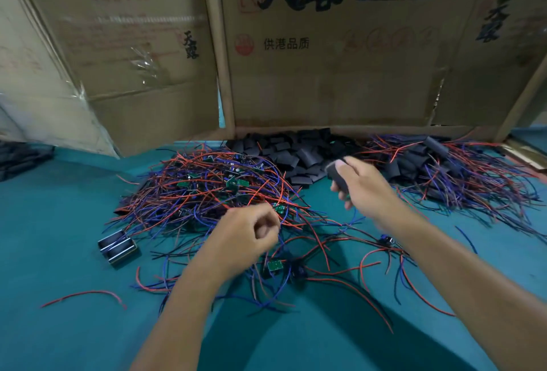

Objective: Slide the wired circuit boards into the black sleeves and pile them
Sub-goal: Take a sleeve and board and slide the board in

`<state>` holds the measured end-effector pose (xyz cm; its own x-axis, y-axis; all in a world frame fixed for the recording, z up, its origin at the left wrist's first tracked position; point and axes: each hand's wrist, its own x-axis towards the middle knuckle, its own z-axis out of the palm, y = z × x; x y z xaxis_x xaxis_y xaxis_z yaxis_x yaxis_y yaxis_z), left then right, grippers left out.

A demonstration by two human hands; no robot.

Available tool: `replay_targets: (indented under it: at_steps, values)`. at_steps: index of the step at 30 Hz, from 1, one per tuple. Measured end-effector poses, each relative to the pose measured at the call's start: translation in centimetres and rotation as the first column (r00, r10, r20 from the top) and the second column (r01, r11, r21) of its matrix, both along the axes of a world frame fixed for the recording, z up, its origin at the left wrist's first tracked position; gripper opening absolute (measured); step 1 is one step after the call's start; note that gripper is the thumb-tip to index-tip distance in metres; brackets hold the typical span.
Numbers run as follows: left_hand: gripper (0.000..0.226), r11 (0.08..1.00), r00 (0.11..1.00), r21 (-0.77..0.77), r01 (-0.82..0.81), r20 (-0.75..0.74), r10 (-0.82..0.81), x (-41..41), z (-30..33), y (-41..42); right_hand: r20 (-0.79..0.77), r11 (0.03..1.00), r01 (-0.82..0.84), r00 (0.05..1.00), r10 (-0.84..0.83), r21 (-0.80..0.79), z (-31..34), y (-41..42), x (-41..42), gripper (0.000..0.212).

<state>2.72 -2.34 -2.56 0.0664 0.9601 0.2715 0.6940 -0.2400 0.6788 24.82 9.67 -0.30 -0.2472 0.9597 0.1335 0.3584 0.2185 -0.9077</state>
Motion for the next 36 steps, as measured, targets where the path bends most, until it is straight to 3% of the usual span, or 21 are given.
replay_targets:
  at_steps: [2,4,6,10,13,18,23,27,36]
  values:
    - [0.01,0.979,0.967,-0.177,0.103,-0.212,-0.14,-0.2,0.2,-0.4,-0.157,0.993,-0.049,0.987,0.031,-0.11,-0.8,-3.4,0.9,0.037]
    - [0.012,0.963,0.933,-0.247,0.105,-0.31,-0.181,-0.2,0.2,-0.6,-0.205,0.991,-0.032,0.979,0.005,-0.131,-2.2,-5.5,1.8,0.039]
    - [0.012,0.984,0.956,-0.162,0.069,-0.271,-0.111,0.0,0.3,-0.6,-0.196,0.993,0.008,0.98,-0.031,-0.118,-3.4,-6.3,2.4,0.037]
    - [0.011,0.966,0.963,0.144,-0.216,-0.134,0.235,-0.7,0.3,0.1,-0.161,0.997,-0.009,0.987,-0.003,-0.076,-4.2,-6.4,2.7,0.03]
    - [0.009,0.92,0.925,0.178,-0.35,-0.091,0.369,-1.0,-0.3,0.4,-0.115,1.0,-0.012,0.993,0.011,-0.005,-4.7,-6.1,2.8,0.019]
    - [0.011,0.859,0.847,0.217,-0.463,-0.176,0.501,-2.9,1.1,2.4,-0.085,0.996,0.038,0.996,-0.031,0.086,-5.4,-5.6,3.2,0.008]
    - [0.011,0.882,0.781,0.158,-0.443,-0.415,0.466,-4.7,3.6,6.1,-0.074,0.99,0.093,0.994,-0.086,0.102,-5.3,-5.7,3.4,0.013]
    - [0.032,0.897,0.666,0.027,-0.442,-0.659,0.349,-5.1,3.7,7.9,-0.044,0.987,0.129,0.991,-0.125,0.096,-5.2,-5.8,3.5,0.014]
    - [0.033,0.933,0.65,-0.084,-0.351,-0.738,0.178,-6.4,4.9,8.2,0.007,0.988,0.116,0.993,-0.118,0.104,-5.1,-6.1,3.6,0.014]
